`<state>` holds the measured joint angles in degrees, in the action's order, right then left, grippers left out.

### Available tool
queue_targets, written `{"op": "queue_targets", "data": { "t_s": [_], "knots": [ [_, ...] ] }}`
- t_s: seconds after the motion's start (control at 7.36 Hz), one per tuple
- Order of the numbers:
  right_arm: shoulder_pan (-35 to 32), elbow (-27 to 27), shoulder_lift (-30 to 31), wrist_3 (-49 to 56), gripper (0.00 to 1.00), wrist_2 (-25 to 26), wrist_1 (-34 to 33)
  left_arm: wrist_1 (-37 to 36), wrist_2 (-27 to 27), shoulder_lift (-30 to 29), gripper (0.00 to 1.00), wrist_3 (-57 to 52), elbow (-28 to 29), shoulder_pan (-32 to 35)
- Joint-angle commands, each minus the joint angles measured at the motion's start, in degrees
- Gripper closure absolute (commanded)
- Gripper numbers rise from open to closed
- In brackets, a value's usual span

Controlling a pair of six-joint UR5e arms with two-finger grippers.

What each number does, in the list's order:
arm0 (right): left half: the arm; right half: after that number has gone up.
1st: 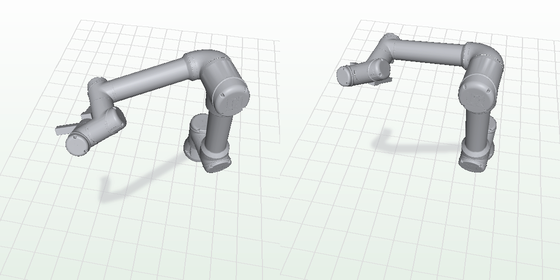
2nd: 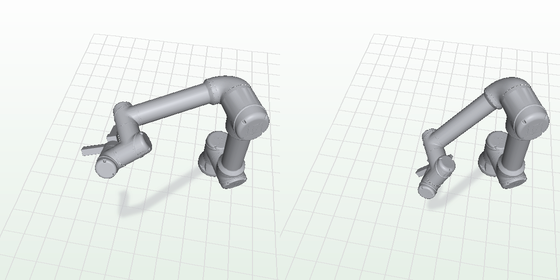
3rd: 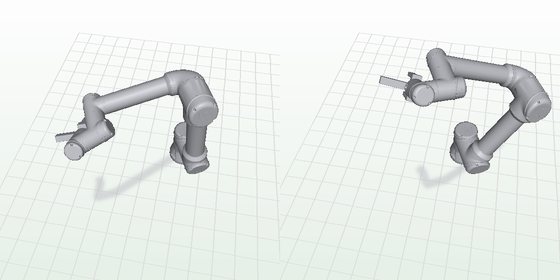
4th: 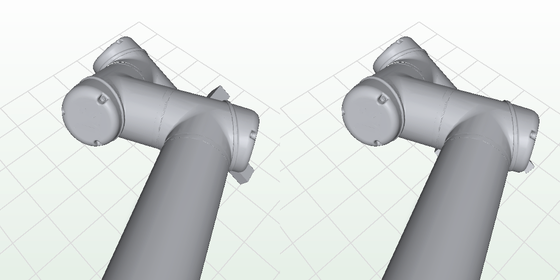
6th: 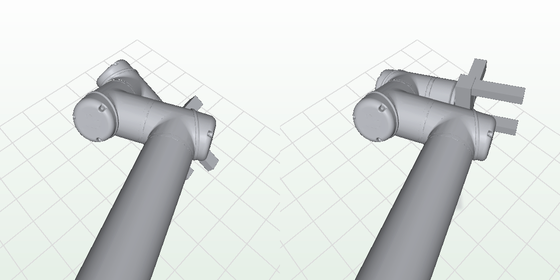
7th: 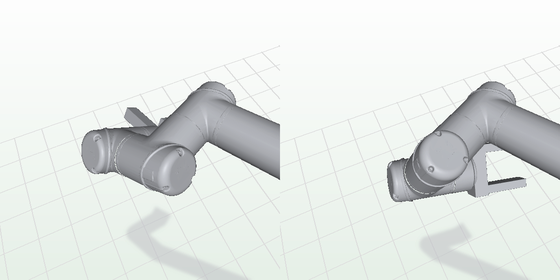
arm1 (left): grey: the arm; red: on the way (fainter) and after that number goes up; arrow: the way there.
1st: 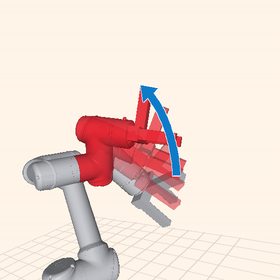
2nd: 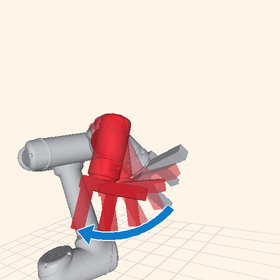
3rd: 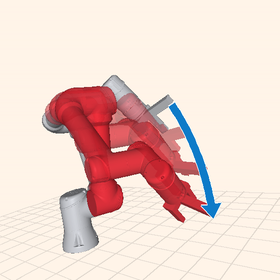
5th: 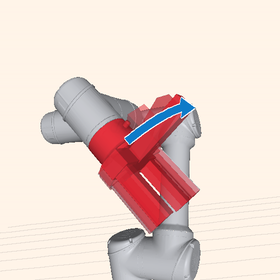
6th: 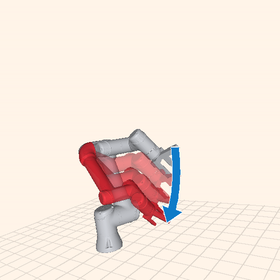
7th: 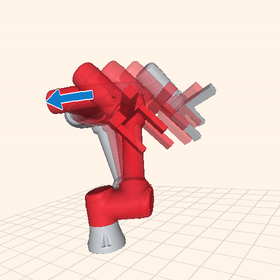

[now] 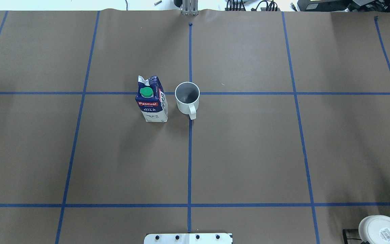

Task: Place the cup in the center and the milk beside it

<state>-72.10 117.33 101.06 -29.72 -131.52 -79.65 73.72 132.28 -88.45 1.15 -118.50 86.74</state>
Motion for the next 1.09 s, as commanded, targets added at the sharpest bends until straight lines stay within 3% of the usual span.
{"op": "queue_targets", "data": {
  "t_s": [0.0,0.14,0.27,0.54,0.68,0.95],
  "knots": [
    [-3.20,0.52,0.36,4.66,0.00,-1.45,-0.06,0.11,0.08,0.38,0.02,0.00,0.02,0.71],
    [-3.40,0.53,0.54,4.24,0.00,-2.24,-0.85,0.37,0.17,-0.49,0.02,0.60,0.63,0.37],
    [-3.31,-3.39,0.02,4.58,0.00,-2.16,0.02,2.29,0.26,-1.02,0.02,0.44,3.68,0.36],
    [-4.28,-7.00,-3.48,6.43,0.00,0.28,-0.15,10.45,0.26,-0.59,0.02,0.61,8.78,0.36],
    [-4.89,-9.90,-6.46,6.61,0.00,0.39,-0.15,11.35,0.17,-0.33,0.02,0.78,9.24,0.36],
    [-7.78,-10.20,-7.02,7.04,0.00,-0.40,-0.06,11.36,0.17,-1.02,0.02,0.70,9.95,0.10]
  ]
}}
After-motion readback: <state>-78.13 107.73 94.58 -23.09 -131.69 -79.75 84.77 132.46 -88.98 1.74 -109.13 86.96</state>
